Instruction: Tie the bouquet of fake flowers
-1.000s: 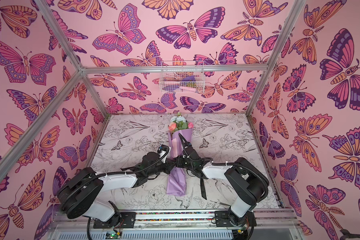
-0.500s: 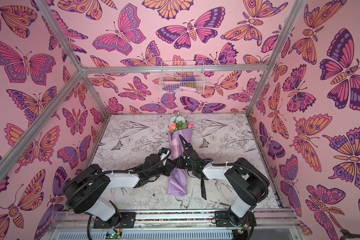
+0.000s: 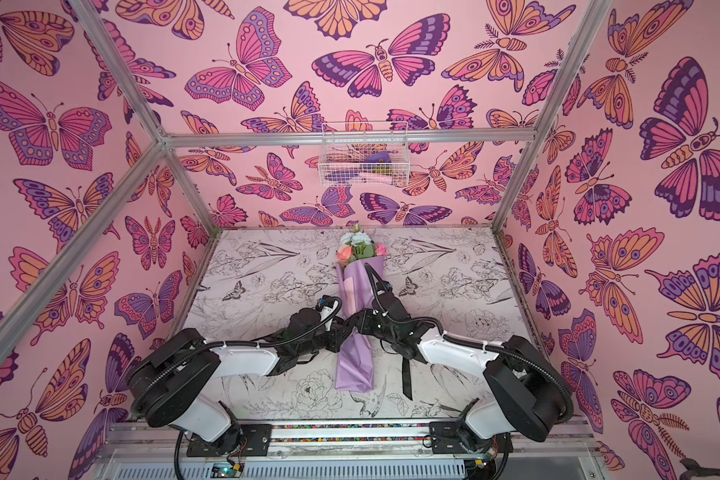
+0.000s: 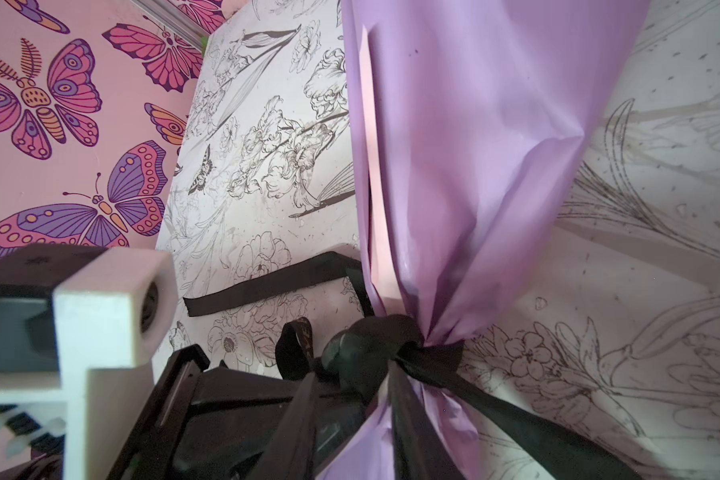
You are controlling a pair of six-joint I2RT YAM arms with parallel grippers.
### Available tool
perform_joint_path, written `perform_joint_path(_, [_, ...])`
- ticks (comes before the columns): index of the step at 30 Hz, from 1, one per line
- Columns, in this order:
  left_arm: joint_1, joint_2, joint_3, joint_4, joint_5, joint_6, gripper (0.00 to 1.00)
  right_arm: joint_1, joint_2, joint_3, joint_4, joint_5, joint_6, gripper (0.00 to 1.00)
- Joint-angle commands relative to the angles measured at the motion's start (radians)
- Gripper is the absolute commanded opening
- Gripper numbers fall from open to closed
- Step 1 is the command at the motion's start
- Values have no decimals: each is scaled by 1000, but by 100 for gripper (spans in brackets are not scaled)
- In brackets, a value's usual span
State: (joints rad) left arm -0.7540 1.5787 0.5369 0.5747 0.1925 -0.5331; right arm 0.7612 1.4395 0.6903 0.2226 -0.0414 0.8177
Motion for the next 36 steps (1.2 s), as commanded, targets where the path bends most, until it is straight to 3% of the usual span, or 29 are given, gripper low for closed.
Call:
perform_joint_path(1, [-5, -18, -19, 1, -2, -1, 0, 5, -10, 16, -41, 5, 38, 34])
perform_joint_path(9, [-5, -18, -17, 16, 11, -5, 0, 5, 50, 35, 26, -49, 86, 37])
perform_joint_path(23, [-11, -3, -8, 36, 35, -4, 0, 11, 120, 104, -79, -1, 48, 40])
perform_joint_path(36, [-11, -6, -14, 35, 22, -4, 0, 13, 90, 70, -120, 40, 58, 21])
